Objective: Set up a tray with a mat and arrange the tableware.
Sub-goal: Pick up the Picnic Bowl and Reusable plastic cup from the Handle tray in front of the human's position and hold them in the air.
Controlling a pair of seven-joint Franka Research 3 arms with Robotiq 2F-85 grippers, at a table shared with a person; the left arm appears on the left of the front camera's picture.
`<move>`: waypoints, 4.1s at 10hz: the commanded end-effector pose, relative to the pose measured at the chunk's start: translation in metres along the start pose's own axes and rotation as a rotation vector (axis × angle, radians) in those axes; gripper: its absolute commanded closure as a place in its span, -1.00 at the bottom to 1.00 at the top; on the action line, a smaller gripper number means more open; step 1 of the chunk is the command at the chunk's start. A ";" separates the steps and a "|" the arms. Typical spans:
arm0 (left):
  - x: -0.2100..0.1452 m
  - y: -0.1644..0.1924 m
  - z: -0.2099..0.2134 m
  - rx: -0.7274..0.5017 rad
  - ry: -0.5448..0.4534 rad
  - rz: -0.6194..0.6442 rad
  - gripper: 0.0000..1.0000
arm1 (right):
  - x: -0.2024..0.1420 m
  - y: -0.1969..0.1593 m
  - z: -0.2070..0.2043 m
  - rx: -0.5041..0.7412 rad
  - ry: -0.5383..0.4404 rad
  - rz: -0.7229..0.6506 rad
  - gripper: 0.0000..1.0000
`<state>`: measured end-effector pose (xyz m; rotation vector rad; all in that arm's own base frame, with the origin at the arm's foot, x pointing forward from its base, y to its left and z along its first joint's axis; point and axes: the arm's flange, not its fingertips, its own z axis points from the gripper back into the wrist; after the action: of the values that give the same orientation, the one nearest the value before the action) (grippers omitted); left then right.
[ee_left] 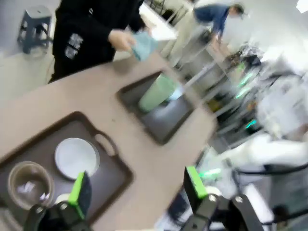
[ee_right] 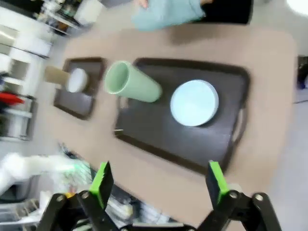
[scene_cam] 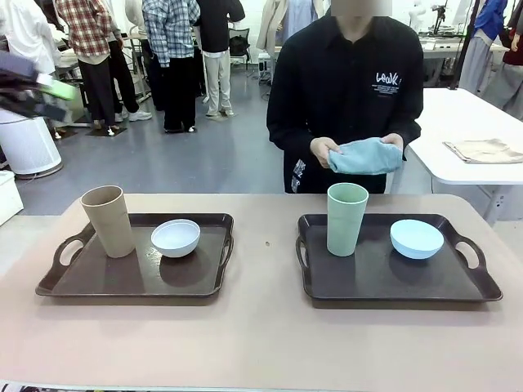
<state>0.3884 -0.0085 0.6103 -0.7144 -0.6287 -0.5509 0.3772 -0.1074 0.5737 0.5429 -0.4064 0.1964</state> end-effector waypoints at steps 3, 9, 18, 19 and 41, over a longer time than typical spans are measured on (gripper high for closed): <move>0.000 0.000 0.000 0.000 0.000 0.000 -1.00 | 0.000 0.000 0.000 0.000 0.000 0.000 -1.00; 0.081 -0.036 -0.166 0.163 0.114 -0.577 -1.00 | 0.034 0.012 -0.099 -0.204 0.319 0.100 -1.00; 0.070 -0.101 -0.315 0.122 0.239 -0.901 -1.00 | 0.041 0.008 -0.158 -0.186 0.393 -0.018 -1.00; 0.070 -0.101 -0.315 0.122 0.239 -0.901 -1.00 | 0.046 0.001 -0.158 -0.183 0.396 -0.042 -1.00; 0.023 -0.048 -0.500 -0.296 0.049 -0.918 -1.00 | 0.052 -0.023 -0.277 -0.539 0.425 -0.105 -1.00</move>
<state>0.5370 -0.4056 0.3568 -0.6512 -0.7984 -1.5418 0.5185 0.0255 0.3785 -0.0293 0.0185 0.0611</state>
